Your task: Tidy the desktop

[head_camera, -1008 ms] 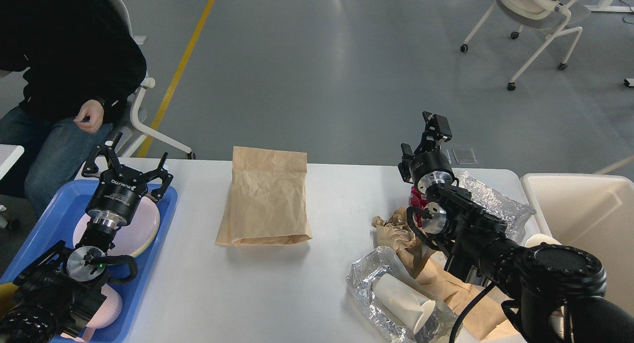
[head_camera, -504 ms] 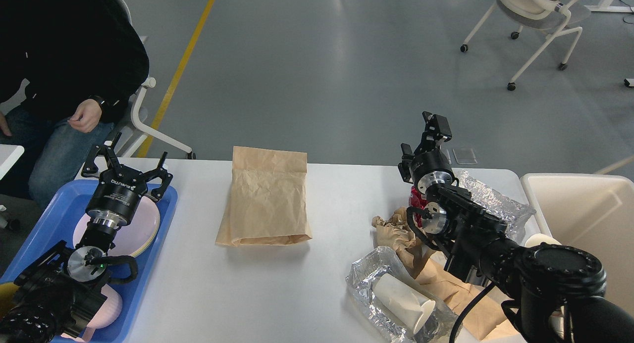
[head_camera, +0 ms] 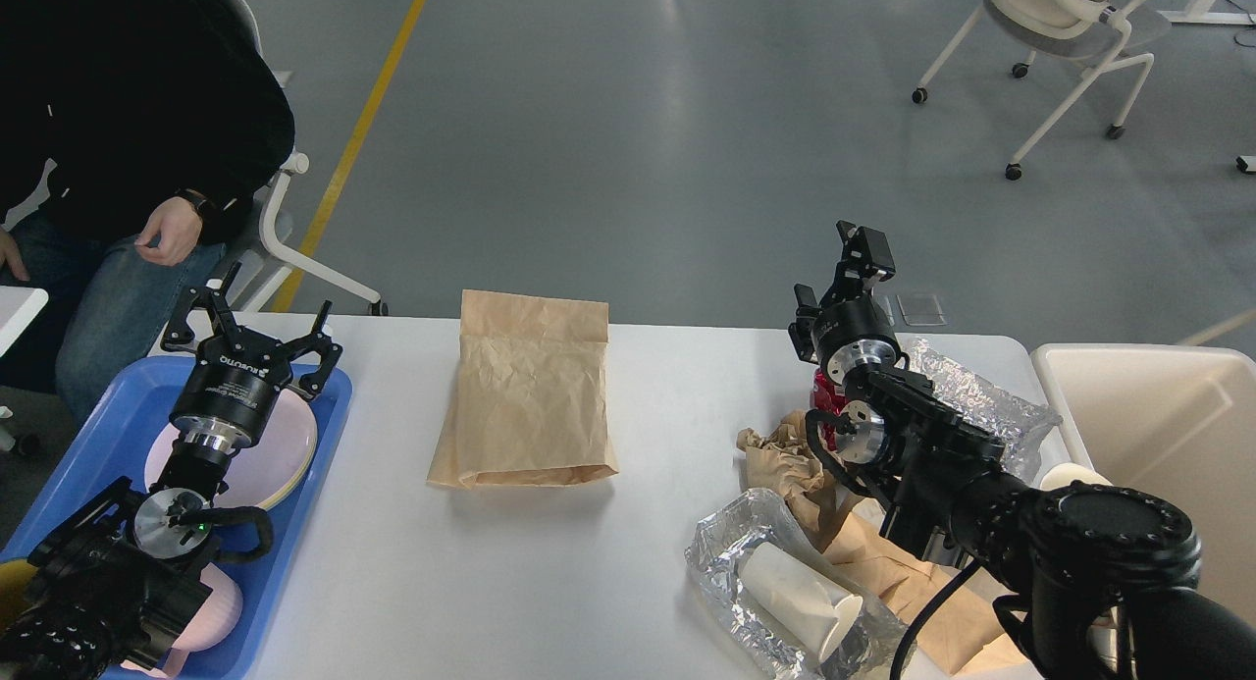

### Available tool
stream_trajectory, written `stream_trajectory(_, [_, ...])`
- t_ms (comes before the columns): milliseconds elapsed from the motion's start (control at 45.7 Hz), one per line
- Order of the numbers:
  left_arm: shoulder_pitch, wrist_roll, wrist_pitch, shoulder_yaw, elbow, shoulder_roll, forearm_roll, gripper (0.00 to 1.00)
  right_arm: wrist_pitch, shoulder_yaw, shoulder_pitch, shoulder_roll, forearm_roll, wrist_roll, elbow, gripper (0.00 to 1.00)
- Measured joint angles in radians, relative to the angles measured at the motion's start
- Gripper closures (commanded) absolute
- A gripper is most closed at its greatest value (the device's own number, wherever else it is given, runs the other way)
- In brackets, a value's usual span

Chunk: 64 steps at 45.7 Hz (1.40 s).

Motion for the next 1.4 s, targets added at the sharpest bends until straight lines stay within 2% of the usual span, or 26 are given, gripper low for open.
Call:
stream_trajectory(372, [0.0, 0.0, 0.0, 0.0, 0.0, 0.0, 0.0, 0.04, 0.0, 0.001, 0.043, -0.005, 0.0, -0.007, 0.001, 0.0])
stream_trajectory(635, [0.0, 0.0, 0.0, 0.0, 0.0, 0.0, 0.0, 0.04, 0.005, 0.006, 0.167, -0.101, 0.0, -0.008, -0.003, 0.0])
stream_trajectory(986, [0.0, 0.0, 0.0, 0.0, 0.0, 0.0, 0.0, 0.04, 0.011, 0.008, 0.217, -0.122, 0.001, -0.004, 0.003, 0.0])
stream_trajectory(1248, [0.0, 0.0, 0.0, 0.0, 0.0, 0.0, 0.0, 0.04, 0.016, -0.045, 0.262, -0.154, -0.004, -0.004, 0.021, 0.0])
stream_trajectory(1402, [0.0, 0.0, 0.0, 0.0, 0.0, 0.0, 0.0, 0.04, 0.066, -0.142, 0.297, -0.179, -0.054, -0.004, 0.065, 0.0])
